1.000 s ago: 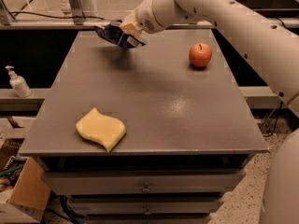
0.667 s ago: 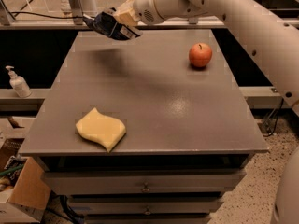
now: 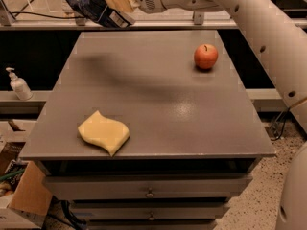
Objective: Pick blue chip bag
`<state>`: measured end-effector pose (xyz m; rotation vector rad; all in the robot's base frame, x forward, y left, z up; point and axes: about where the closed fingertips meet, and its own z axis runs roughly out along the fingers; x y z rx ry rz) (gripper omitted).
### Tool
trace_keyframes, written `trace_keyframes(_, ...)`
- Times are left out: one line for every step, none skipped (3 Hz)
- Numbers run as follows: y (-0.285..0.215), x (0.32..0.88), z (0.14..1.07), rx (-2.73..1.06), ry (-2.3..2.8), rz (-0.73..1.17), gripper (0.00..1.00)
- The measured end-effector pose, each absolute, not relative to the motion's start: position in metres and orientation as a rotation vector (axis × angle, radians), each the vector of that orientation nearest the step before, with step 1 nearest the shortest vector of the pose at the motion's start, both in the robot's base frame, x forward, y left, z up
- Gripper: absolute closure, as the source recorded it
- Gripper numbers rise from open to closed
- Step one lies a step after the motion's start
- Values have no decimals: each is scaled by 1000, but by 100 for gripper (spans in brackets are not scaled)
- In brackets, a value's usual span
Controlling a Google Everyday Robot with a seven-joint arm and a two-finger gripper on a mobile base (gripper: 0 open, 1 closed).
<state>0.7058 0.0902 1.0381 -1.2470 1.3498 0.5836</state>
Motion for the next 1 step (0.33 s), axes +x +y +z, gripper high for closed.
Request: trace_keyframes(92, 705, 1041, -1245, 1343, 591, 100)
